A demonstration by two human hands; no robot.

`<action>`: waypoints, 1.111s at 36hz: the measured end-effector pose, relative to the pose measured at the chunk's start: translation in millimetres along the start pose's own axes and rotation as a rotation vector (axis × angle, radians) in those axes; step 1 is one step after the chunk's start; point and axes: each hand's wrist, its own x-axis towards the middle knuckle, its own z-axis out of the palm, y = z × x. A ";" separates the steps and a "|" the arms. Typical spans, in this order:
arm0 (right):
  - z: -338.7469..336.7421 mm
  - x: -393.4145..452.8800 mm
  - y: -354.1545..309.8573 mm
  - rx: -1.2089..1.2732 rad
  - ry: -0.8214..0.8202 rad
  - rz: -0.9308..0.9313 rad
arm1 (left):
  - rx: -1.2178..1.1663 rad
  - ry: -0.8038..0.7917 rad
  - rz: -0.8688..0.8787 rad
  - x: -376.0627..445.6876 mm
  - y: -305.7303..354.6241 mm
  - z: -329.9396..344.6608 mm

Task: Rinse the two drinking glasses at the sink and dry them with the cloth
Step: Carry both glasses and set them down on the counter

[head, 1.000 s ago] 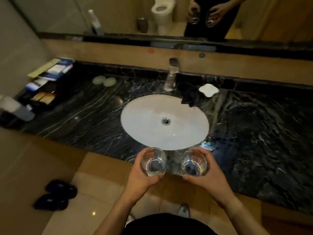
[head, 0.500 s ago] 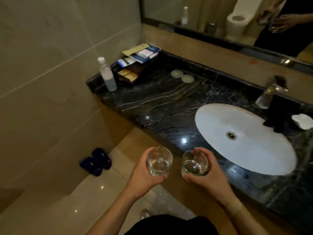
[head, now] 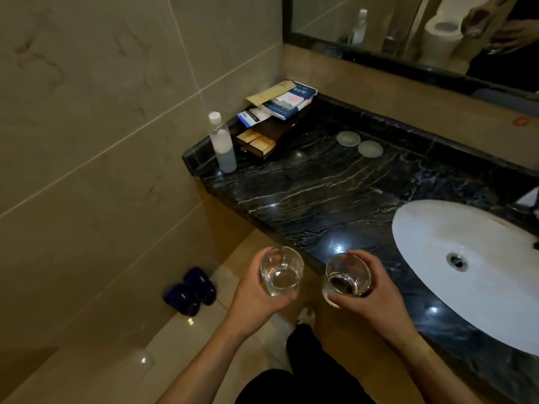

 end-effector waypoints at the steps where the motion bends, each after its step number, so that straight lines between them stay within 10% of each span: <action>1: 0.3 9.5 -0.1 0.005 0.007 -0.003 | -0.007 0.005 0.002 9.2 2.3 -1.4; 40: -29.0 260.6 -8.0 0.049 0.591 0.251 | 0.073 -0.483 0.092 379.7 73.8 37.0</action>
